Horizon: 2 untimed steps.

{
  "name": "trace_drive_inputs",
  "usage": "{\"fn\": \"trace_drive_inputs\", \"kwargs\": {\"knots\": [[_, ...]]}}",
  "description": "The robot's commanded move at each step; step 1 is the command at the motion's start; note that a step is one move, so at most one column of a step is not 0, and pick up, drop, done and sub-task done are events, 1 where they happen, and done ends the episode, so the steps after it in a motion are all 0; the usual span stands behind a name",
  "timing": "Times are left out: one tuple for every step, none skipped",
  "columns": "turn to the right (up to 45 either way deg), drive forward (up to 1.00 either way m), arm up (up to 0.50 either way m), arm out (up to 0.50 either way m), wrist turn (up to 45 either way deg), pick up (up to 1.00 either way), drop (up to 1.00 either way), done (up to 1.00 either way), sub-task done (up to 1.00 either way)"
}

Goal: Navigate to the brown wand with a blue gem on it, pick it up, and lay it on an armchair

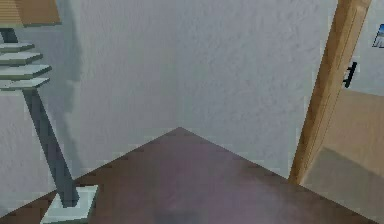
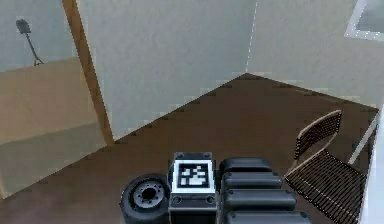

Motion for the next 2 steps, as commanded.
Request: {"fn": "trace_drive_inputs", "kwargs": {"knots": [[0.0,0.1,0.0,0.0,0.0,0.0,0.0,0.0,0.0],[-45.0,0.0,0.0,0.0,0.0,0.0,0.0,0.0,0.0]]}}
